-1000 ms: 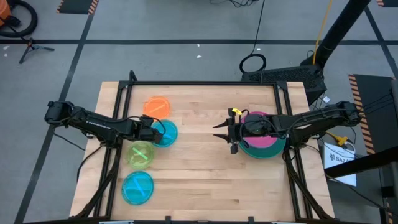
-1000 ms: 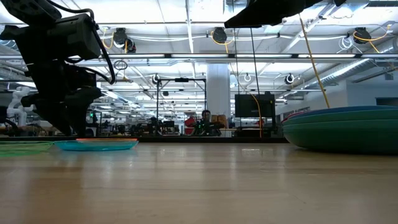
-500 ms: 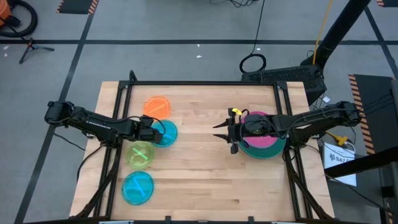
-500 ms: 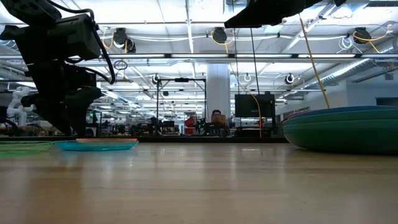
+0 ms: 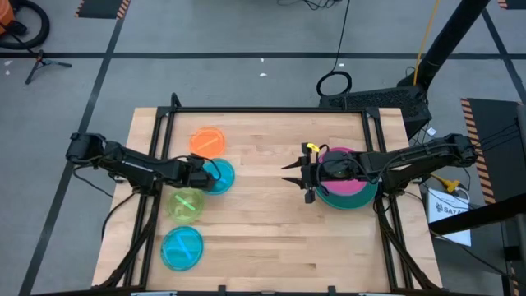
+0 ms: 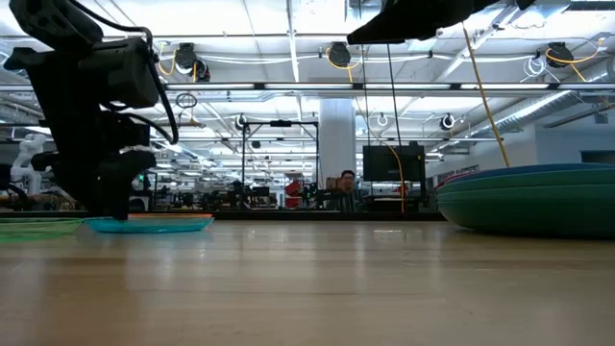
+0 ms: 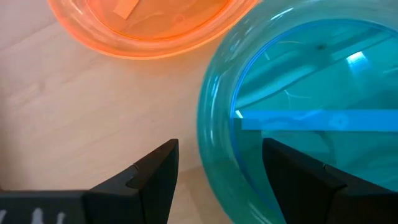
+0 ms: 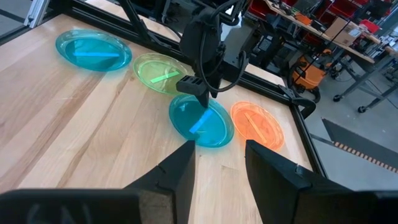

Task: Stack plastic plates
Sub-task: Stack the top light blue plate on top of the pink plate

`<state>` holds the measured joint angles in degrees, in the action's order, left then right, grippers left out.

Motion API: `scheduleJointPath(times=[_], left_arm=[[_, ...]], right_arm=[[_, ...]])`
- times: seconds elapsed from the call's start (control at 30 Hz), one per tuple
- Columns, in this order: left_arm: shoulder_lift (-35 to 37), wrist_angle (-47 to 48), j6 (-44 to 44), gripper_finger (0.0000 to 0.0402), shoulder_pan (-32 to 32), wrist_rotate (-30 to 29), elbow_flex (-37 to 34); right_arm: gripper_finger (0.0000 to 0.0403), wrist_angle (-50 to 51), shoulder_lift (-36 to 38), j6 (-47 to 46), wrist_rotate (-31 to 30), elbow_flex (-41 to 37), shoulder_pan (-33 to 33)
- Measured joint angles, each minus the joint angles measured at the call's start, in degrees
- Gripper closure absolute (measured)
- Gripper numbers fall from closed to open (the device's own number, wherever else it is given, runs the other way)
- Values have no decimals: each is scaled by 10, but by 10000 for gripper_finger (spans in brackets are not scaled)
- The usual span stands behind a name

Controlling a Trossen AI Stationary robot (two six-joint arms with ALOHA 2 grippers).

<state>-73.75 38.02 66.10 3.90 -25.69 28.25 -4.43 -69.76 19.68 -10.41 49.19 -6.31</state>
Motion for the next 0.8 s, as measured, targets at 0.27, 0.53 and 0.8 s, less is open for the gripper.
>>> scheduleJointPath(times=[0.27, 0.53, 0.8], left_arm=[[-13, -20, 1, 165, 0, 0, 0], [-13, -23, 1, 165, 0, 0, 0], [-12, -23, 3, 205, 0, 0, 0]], right_arm=[[271, 2, 0, -2, 0, 0, 4], [271, 5, 0, -6, 0, 0, 5], [271, 5, 0, -6, 0, 0, 5]])
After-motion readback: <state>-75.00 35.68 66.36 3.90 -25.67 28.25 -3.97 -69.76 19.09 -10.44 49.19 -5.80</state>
